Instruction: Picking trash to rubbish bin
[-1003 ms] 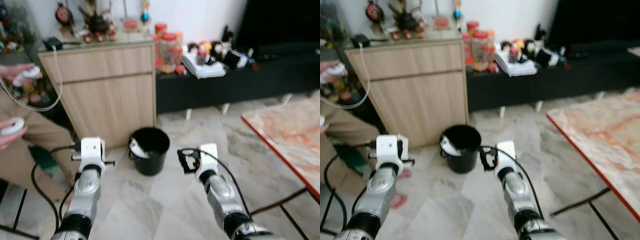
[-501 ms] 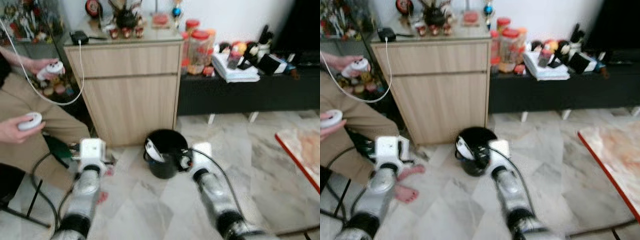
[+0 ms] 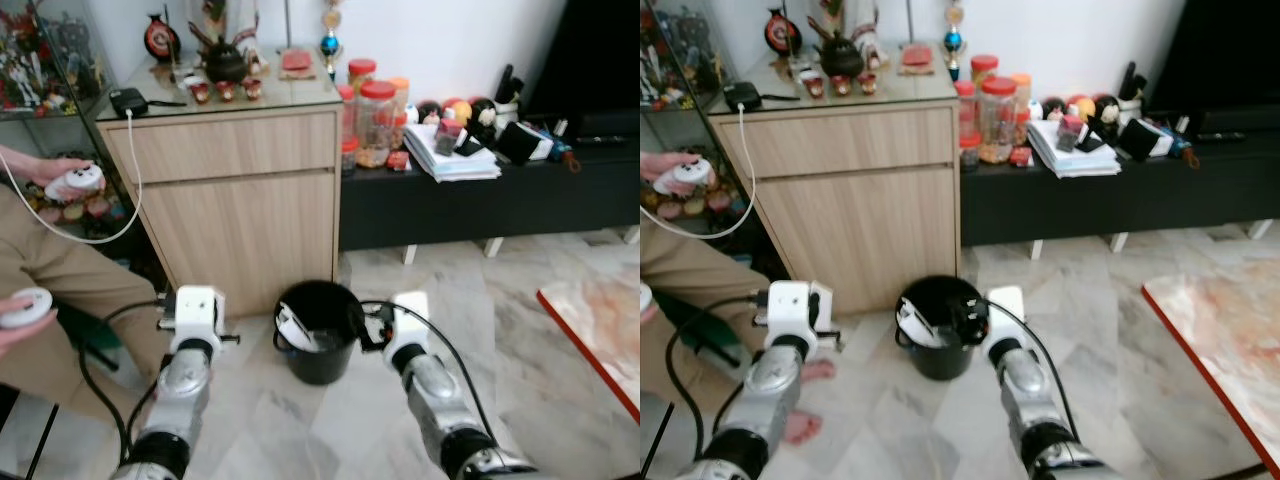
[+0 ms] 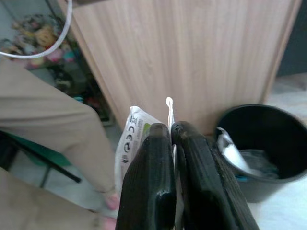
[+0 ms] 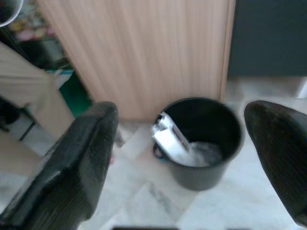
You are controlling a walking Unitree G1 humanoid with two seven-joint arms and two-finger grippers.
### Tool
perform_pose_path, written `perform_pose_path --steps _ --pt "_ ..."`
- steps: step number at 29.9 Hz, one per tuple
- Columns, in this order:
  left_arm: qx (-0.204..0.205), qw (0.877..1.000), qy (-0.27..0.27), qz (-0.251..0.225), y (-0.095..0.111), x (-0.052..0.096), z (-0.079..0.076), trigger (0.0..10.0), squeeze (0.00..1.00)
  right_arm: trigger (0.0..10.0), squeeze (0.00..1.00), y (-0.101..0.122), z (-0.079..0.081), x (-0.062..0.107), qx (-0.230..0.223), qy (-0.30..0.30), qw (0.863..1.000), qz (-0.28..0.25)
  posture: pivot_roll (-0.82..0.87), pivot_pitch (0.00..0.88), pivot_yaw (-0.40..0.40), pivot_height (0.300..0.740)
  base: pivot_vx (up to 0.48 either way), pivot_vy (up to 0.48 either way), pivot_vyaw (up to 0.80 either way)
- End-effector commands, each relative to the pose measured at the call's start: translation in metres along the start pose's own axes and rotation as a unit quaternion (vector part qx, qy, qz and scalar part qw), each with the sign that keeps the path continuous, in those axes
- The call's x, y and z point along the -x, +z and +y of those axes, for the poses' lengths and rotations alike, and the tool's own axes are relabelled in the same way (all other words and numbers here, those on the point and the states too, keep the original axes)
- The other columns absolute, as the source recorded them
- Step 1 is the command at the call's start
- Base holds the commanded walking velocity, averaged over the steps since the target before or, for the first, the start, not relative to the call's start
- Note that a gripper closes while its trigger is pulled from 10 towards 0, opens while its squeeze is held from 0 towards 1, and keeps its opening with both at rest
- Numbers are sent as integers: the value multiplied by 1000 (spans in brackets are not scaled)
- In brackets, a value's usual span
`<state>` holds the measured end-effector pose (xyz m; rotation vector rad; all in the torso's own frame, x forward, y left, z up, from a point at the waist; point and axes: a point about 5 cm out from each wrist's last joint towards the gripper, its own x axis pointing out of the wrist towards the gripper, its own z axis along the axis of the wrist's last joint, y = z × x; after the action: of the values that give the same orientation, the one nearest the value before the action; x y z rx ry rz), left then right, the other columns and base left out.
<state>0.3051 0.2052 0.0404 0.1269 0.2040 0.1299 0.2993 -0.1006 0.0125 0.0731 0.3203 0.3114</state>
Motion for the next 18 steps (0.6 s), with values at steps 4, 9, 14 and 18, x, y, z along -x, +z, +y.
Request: perform_pose_path --steps 4,9,14,18 --pt "1 1000 -16 8 -3 0 -9 10000 0 10000 0 -14 -19 10 -10 -41 999 29 41 0 39 740 341 0 0" --pt "-12 999 -35 0 -1 0 -19 10000 0 10000 0 -10 -16 8 -10 -36 999 15 39 2 33 740 342 0 0" --pt "-12 999 -35 -1 -1 -1 -19 10000 0 10000 0 -8 -16 7 -12 -36 999 11 39 2 33 740 341 0 0" --pt "-11 1000 -20 -5 3 -3 -10 10000 0 10000 0 0 -21 5 -11 -48 999 -2 55 37 31 740 341 0 0"
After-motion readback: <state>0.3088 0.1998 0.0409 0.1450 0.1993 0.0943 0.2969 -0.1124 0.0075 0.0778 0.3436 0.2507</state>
